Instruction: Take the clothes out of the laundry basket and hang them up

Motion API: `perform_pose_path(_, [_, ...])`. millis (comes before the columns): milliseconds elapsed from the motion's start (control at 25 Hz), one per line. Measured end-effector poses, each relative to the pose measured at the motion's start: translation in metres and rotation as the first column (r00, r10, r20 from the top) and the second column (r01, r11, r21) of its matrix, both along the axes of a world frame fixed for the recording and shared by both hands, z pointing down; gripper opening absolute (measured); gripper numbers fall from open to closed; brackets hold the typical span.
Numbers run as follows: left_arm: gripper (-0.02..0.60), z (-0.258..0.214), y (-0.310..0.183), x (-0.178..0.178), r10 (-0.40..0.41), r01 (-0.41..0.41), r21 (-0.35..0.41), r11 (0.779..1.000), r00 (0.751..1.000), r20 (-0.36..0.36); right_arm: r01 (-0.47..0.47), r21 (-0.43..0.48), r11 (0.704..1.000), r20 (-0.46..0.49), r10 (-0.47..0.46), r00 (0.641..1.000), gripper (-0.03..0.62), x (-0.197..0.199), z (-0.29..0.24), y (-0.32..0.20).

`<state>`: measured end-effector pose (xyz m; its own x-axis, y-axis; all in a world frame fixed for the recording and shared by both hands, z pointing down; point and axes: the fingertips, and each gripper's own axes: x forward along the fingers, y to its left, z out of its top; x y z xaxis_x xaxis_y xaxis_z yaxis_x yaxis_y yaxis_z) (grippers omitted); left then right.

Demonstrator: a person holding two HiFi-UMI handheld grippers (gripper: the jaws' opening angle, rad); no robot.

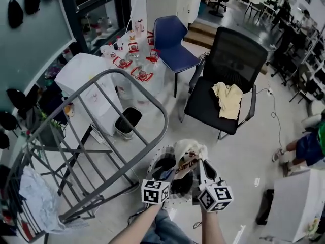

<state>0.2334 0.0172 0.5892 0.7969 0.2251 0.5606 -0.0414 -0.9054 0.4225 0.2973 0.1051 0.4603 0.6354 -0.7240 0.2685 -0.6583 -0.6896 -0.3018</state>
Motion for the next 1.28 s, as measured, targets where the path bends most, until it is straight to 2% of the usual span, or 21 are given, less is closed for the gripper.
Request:
perform_pose_path(160, [0.242, -0.022, 0.020, -0.007, 0.116, -0.115, 0.015, 0.993, 0.990, -0.079, -0.010, 0.041, 0.999, -0.042, 0.012, 0.999, 0.021, -0.012, -0.049, 0.008])
perform_pose_path(280, [0.275, -0.024, 0.043, -0.015, 0.223, -0.222, 0.022, 0.975, 0.969, -0.107, 0.000, 0.075, 0.997, -0.076, 0.005, 0.997, 0.021, -0.021, -0.073, 0.010])
perform_pose_path(400, [0.303, -0.015, 0.061, -0.017, 0.315, -0.310, 0.057, 0.949, 0.945, -0.091, 0.020, 0.089, 0.996, -0.100, -0.011, 0.995, 0.021, -0.029, -0.092, 0.008])
perform_pose_path(560, [0.287, -0.001, 0.068, -0.015, 0.363, -0.356, 0.116, 0.927, 0.931, -0.044, 0.046, 0.101, 0.994, -0.122, -0.034, 0.992, 0.021, -0.041, -0.105, 0.005])
perform_pose_path(640, [0.102, 0.000, 0.068, -0.015, 0.365, -0.358, 0.127, 0.925, 0.931, -0.033, 0.052, 0.102, 0.993, -0.129, -0.038, 0.991, 0.021, -0.044, -0.106, 0.006])
perform_pose_path(680, [0.041, 0.000, 0.067, -0.016, 0.363, -0.356, 0.129, 0.925, 0.931, -0.033, 0.052, 0.102, 0.993, -0.130, -0.038, 0.991, 0.021, -0.045, -0.106, 0.006])
perform_pose_path(800, [0.029, 0.000, 0.067, -0.016, 0.362, -0.355, 0.124, 0.927, 0.931, -0.041, 0.051, 0.101, 0.994, -0.132, -0.037, 0.991, 0.021, -0.043, -0.106, 0.009])
perform_pose_path(1000, [0.028, -0.016, 0.058, -0.024, 0.301, -0.294, 0.103, 0.950, 0.951, -0.069, 0.061, 0.100, 0.993, -0.139, -0.046, 0.989, 0.021, -0.043, -0.109, 0.020])
perform_pose_path(1080, [0.028, -0.033, 0.047, -0.032, 0.273, -0.262, 0.118, 0.958, 0.958, -0.086, 0.066, 0.105, 0.992, -0.145, -0.051, 0.988, 0.021, -0.043, -0.112, 0.025])
perform_pose_path(1280, [0.028, -0.098, 0.004, -0.051, 0.145, -0.116, 0.151, 0.982, 0.968, -0.204, 0.123, 0.056, 0.991, -0.183, -0.111, 0.977, 0.021, -0.044, -0.114, 0.021])
